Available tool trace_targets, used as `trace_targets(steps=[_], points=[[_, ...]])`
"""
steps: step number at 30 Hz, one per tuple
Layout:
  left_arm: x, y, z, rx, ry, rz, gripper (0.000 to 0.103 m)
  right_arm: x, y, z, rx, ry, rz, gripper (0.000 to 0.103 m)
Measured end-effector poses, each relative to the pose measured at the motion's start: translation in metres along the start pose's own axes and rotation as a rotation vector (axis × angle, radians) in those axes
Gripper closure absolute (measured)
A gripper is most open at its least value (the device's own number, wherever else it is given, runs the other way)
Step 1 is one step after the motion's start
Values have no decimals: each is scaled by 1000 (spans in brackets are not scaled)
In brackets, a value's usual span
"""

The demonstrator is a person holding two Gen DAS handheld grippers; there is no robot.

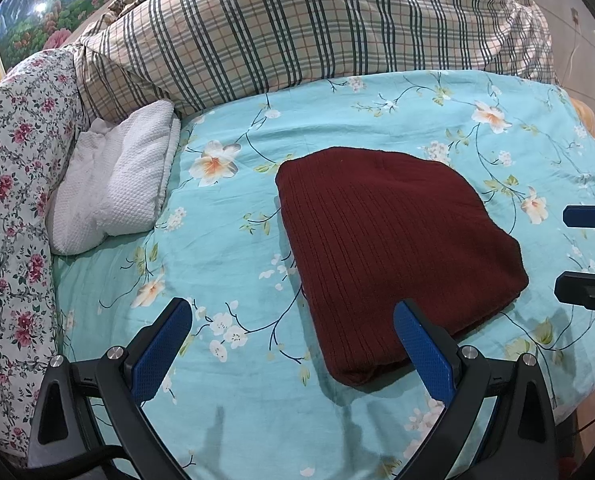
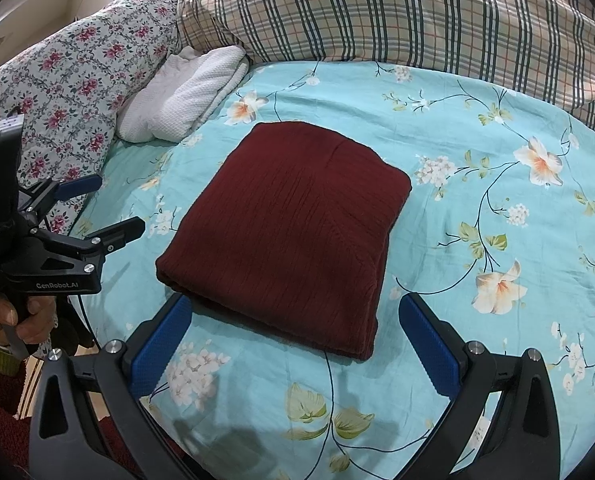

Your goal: Fold large clothes

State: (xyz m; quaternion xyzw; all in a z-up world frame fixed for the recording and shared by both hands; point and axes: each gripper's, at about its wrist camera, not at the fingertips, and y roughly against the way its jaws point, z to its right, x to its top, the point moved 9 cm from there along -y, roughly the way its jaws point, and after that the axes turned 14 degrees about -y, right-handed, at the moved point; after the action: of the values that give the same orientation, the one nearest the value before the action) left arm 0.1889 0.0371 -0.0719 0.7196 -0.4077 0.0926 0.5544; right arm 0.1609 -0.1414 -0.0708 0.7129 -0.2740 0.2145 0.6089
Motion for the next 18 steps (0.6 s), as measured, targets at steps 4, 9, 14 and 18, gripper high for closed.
trace_targets(steps=[4, 9, 14, 18], points=[[1, -2, -1, 0, -1, 0, 2, 0, -2, 0, -1, -4, 0, 0], [1, -1, -1, -1, -2, 0, 2, 1, -2, 1, 1, -3, 0, 0], [1, -4, -2, -3, 1, 0, 2, 2, -3, -1, 0, -5, 4, 0], [1, -6, -3, -5, 5, 0, 2, 2, -3, -1, 0, -5, 4, 0]])
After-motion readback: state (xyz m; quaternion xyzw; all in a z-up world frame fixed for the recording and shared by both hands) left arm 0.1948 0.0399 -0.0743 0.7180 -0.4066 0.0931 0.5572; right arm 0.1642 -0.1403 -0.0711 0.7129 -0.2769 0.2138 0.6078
